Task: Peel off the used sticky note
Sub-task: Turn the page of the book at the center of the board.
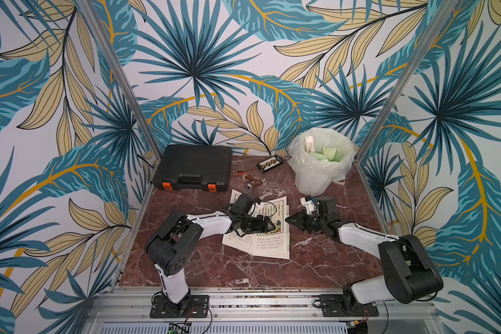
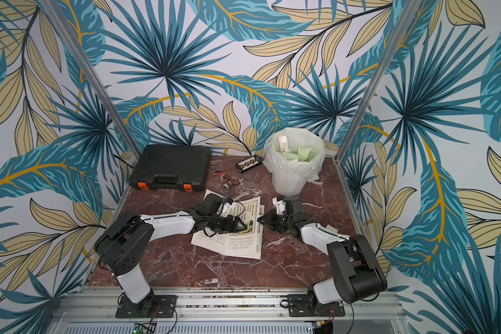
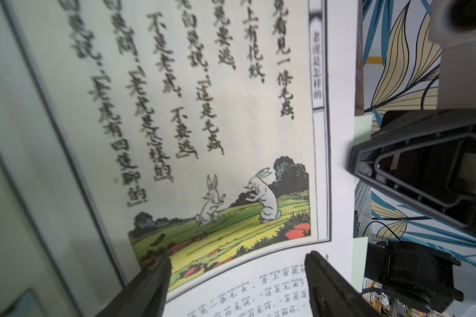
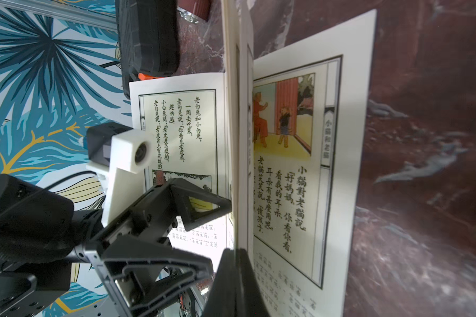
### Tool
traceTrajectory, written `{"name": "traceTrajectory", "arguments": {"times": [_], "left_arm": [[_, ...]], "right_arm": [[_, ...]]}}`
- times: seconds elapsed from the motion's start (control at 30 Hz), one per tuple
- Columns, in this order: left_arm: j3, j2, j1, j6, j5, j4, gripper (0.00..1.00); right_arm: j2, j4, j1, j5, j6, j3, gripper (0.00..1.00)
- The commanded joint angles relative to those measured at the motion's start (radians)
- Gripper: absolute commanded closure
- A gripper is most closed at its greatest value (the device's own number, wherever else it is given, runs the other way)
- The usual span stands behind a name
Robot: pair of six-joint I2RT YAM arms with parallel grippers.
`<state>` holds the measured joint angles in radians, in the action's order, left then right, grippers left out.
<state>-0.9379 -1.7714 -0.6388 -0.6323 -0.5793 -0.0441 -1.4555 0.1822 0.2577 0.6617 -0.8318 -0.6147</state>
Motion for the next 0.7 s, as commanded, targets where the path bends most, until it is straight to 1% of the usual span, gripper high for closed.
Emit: {"name": "traceTrajectory", "arguments": {"times": [0.0,0.17,0.3,0.53,0.67], "left_arm": [[-0.045,0.040,-0.017,0.072,-0.036,-0.071,0.17],[-0.028,0.087,-0.019,0.073,-0.068,-0.043,0.15],[-0.028,0.124,-0.019,0.086,-0.069,-0.053,0.14],[-0.052,0.162,-0.016,0.100,-0.014,-0.122,0.13],[-0.063,0.185,-0.008,0.094,0.031,-0.152,0.16]], "right_arm": [[0.020,-0.030,0.026,-0.028,-0.019,-0.036,1.00],[0.013,-0.060,0.063,-0.044,-0.024,-0.093,1.00],[0.008,-0.084,0.089,-0.058,-0.023,-0.141,1.00],[-0.026,-0.109,0.136,-0.075,-0.023,-0.206,1.00],[-0.032,-0.116,0.141,-0.086,-0.021,-0.211,1.00]]}}
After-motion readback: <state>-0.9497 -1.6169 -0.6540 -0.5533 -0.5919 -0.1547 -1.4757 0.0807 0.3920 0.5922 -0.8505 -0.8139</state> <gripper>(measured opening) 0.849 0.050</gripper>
